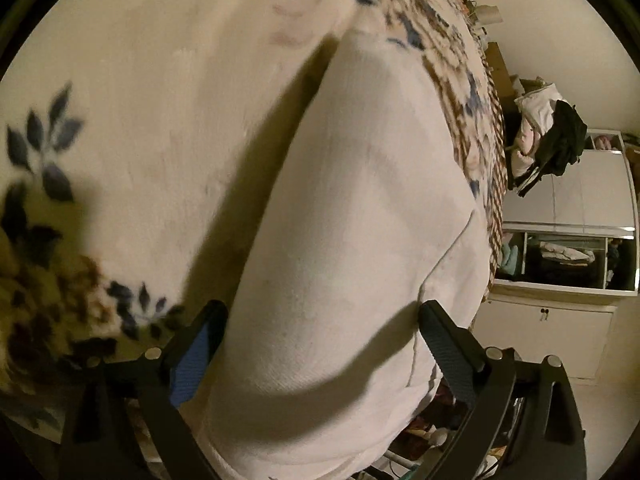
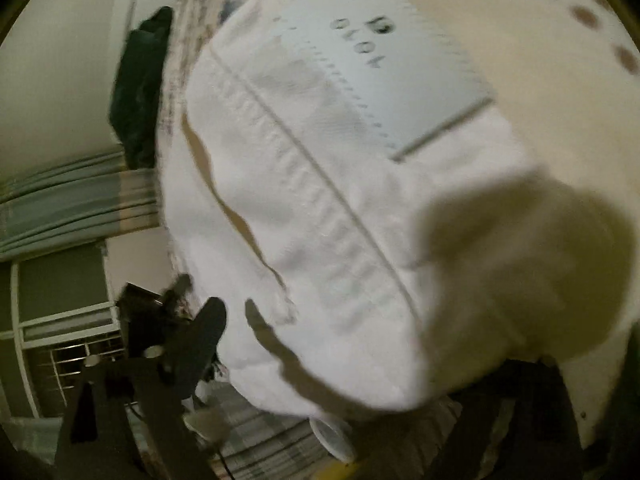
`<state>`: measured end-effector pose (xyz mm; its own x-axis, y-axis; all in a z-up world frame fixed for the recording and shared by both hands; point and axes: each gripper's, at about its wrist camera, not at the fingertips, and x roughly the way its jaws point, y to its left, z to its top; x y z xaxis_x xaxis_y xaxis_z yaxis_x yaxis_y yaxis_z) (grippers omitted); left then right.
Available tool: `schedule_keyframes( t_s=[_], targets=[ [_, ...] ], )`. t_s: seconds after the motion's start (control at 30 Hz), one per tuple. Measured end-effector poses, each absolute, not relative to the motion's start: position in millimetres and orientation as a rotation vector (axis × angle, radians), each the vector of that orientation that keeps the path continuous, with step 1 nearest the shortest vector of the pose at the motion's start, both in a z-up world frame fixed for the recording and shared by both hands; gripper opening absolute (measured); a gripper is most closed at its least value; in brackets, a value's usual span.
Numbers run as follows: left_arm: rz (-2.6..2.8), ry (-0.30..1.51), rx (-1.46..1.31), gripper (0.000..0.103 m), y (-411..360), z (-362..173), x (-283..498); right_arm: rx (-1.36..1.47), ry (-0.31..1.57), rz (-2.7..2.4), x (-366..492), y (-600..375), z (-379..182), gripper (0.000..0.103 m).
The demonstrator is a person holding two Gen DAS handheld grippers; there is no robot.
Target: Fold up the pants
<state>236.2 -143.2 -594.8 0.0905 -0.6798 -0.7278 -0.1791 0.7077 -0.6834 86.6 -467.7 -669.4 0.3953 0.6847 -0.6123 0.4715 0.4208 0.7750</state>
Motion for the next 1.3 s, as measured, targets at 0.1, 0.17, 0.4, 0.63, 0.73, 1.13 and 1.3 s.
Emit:
schedule_keyframes(
  t_s=[0.1,0.17,0.4,0.63,0.73,1.13,1.3],
  targets=[
    [-0.441,1.464,-0.776,0.1,-143.2,-602.3,237.0,1.233,1.197,0.186,90.8,-463.4,-667.9,0.099],
    [-0.452,1.456,-0.795,0.1,-142.4,-603.0,239.3,1.241,1.171,0.168,92.6,-462.4,-667.0,0.098],
    [-0.507,1.384,-0.746,0.034,-150.4,-578.1,236.8,1.15,1.178,0.058,84.9,-473.4,-649.2,0.031],
    [-0.511,1.3,-0.749,0.022,-142.2,-527.4,236.3,1.035,1.156,0.066,102.2,-460.4,-580.6,0.028],
    [-0.509,1.267,-0.744,0.022,-138.4,-498.6,245.0,1.009,1.14,0.096,115.9,-455.2,-549.9,0.028],
    [-0.505,1.085,-0.771,0.021,-84.6,-445.1,400.6,0.917,1.0,0.206,288.8,-399.6,-460.8,0.028],
    [-0.503,1.075,-0.75,0.021,-53.1,-473.3,511.6,0.904,0.965,0.202,398.0,-368.3,-474.0,0.028]
  ],
)
